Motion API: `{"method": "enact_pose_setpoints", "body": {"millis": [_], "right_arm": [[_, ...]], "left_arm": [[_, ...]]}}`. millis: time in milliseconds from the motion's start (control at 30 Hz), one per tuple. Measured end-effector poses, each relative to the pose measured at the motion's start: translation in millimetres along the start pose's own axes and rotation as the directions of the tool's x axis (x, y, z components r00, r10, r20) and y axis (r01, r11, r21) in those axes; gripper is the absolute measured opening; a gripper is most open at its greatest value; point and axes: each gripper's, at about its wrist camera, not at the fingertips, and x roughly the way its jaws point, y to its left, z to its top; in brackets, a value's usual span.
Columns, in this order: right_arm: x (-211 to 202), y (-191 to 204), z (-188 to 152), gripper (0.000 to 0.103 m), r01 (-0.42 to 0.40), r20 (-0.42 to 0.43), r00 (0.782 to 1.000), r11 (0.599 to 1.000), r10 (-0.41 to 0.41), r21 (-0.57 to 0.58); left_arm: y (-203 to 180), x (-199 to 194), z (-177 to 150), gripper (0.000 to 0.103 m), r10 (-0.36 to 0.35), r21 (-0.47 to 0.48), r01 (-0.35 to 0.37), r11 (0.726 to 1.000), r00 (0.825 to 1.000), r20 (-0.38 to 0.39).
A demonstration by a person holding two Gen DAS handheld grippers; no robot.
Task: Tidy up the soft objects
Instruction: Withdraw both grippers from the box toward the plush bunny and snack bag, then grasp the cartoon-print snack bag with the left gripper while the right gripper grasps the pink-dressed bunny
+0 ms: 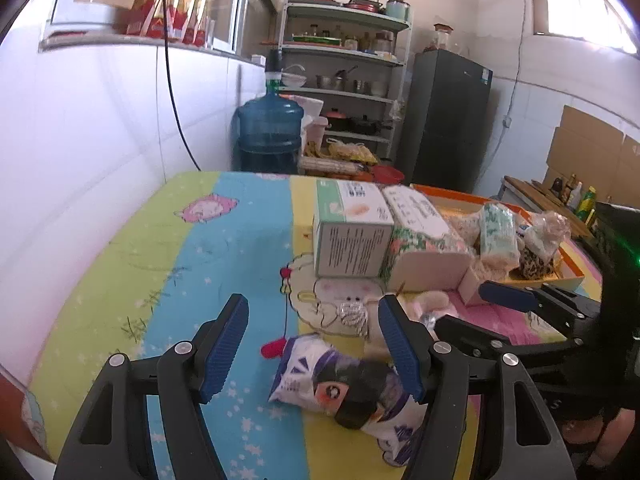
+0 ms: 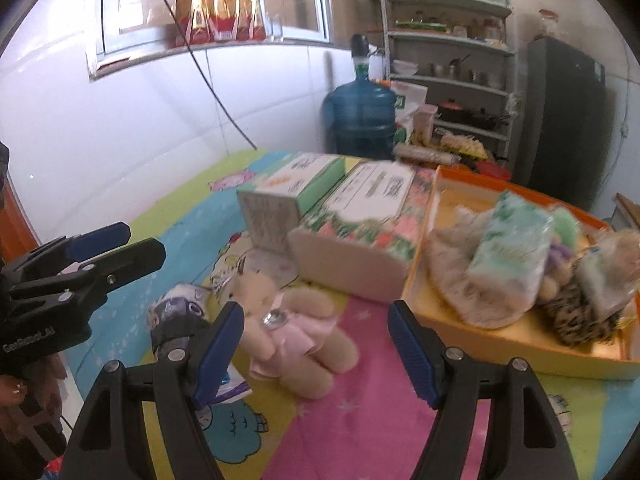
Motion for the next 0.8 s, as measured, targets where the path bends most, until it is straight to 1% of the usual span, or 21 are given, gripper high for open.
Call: {"method": "enact_pose_setpoints", "body": {"millis": [100, 233, 500, 533, 567, 600, 667, 800], "right_arm": [[9, 2, -3, 0.074, 0.002, -0.022, 1.0, 1.0, -0.002, -0.004], [15, 3, -1, 0.074, -0.022, -0.043, 0.999, 1.0, 0.022, -0.009], [35, 13, 0, 0.074, -0.056, -0.141, 0.989, 0.997, 0.048, -0.048], [37, 13, 1, 0.069, -0.063, -0.149, 0.987, 0.997, 0.055, -0.047], [38, 13, 0, 0.061, -0.085, -0.155, 0.985, 0.996, 0.078, -0.038], [38, 12, 0, 0.059, -0.098, -0.157, 0.983, 0.995, 0.094, -0.023], [37, 10, 0, 0.049, -0.107, -0.145, 0.984, 0.994, 0.104, -0.011], [29, 6, 1, 0.038, -0.119, -0.122, 0.985, 0.993, 0.119, 0.006]], "left_arm": [[2, 5, -8, 0.069, -0.009, -0.004, 0.009, 1.0, 1.0, -0.018], [2, 12, -15, 0.069, -0.022, -0.009, 0.022, 1.0, 0.999, -0.047], [4, 24, -24, 0.069, -0.021, -0.007, 0.021, 1.0, 0.997, -0.081], [5, 25, -25, 0.069, -0.023, -0.008, 0.022, 1.0, 0.996, -0.083], [5, 26, -26, 0.07, -0.027, -0.01, 0.026, 1.0, 0.996, -0.082], [6, 26, -26, 0.07, -0.028, -0.013, 0.027, 1.0, 0.996, -0.082], [6, 28, -27, 0.072, -0.031, -0.016, 0.03, 0.999, 0.996, -0.083], [8, 30, -28, 0.073, -0.044, -0.025, 0.042, 0.999, 0.996, -0.082]]}}
